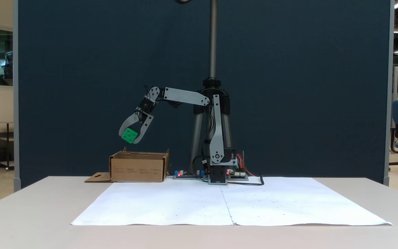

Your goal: Grasp a green dice and put it in the bin.

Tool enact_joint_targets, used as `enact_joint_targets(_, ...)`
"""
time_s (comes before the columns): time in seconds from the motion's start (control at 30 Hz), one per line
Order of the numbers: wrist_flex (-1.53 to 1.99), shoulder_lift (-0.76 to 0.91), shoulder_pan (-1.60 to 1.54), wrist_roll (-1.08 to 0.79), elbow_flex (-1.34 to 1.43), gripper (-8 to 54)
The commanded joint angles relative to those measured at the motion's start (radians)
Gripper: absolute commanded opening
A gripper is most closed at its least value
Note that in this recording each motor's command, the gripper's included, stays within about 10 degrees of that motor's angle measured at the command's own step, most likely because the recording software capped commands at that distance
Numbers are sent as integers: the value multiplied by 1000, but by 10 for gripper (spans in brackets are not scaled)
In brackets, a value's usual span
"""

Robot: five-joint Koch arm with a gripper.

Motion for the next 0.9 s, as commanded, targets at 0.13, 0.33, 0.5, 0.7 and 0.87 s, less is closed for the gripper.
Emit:
enact_joint_targets(0.13, 5, -78, 97, -83, -57, 123)
enact_joint_targets(0.33, 3, -181, 152, -225, -57, 123)
enact_joint_targets(0.5, -2, -206, 158, -252, -57, 123)
enact_joint_targets(0.7, 5, -196, 153, -273, 14, 279)
enact_joint_targets(0.87, 3, -170, 135, -272, 21, 433)
